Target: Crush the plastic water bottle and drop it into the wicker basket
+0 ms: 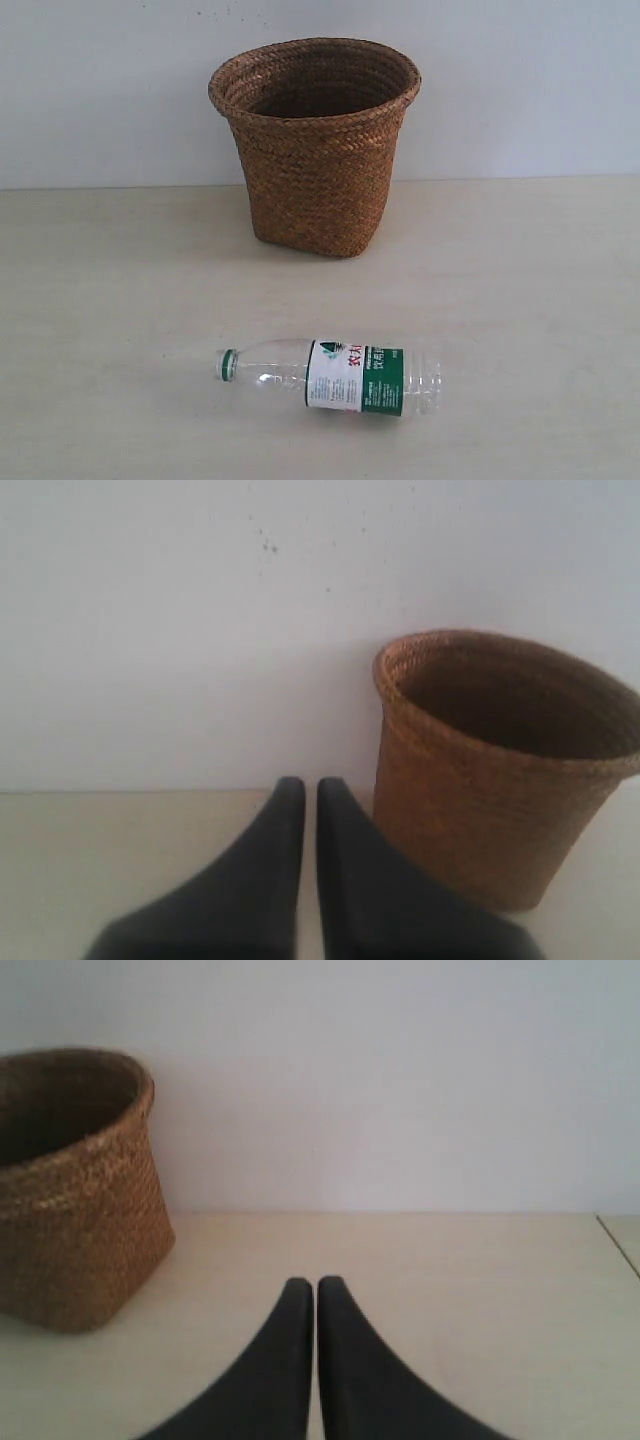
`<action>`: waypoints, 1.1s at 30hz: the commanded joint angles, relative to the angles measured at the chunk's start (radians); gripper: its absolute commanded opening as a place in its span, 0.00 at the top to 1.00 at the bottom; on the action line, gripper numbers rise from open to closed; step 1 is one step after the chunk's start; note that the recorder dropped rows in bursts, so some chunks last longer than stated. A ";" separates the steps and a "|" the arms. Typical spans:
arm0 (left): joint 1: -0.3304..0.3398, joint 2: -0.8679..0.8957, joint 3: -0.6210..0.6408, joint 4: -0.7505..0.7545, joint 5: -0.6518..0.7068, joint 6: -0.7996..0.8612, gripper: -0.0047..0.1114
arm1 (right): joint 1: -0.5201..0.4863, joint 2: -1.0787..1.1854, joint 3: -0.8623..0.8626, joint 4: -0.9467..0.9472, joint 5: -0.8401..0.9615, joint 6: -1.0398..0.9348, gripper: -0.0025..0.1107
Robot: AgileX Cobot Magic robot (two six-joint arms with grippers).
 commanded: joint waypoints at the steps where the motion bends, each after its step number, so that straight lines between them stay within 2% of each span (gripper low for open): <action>1: -0.051 0.111 -0.070 0.065 0.110 0.046 0.93 | 0.002 0.098 -0.082 0.009 0.130 -0.096 0.98; 5: -0.083 0.217 -0.152 0.039 0.285 0.209 0.93 | 0.002 0.179 -0.152 0.057 0.244 -0.189 0.98; 9: -0.105 0.320 -0.257 -0.103 0.457 0.443 0.93 | 0.002 0.247 -0.210 0.121 0.335 -0.266 0.98; 13: -0.107 0.414 -0.368 -0.367 0.610 0.799 0.93 | 0.002 0.324 -0.256 0.261 0.431 -0.421 0.98; 16: -0.107 0.475 -0.427 -0.620 0.697 1.110 0.93 | 0.016 0.384 -0.275 0.390 0.488 -0.558 0.98; 19: -0.107 0.536 -0.465 -0.868 0.775 1.432 0.93 | 0.071 0.456 -0.298 0.478 0.540 -0.648 0.98; 22: -0.107 0.606 -0.483 -1.031 0.838 1.700 0.93 | 0.139 0.522 -0.323 0.489 0.548 -0.650 0.98; 28: -0.113 0.782 -0.557 -1.032 0.962 1.868 0.93 | 0.235 0.673 -0.371 0.487 0.544 -0.650 0.98; 33: -0.147 0.871 -0.613 -0.975 0.960 1.880 0.92 | 0.250 0.764 -0.393 0.493 0.551 -0.650 0.98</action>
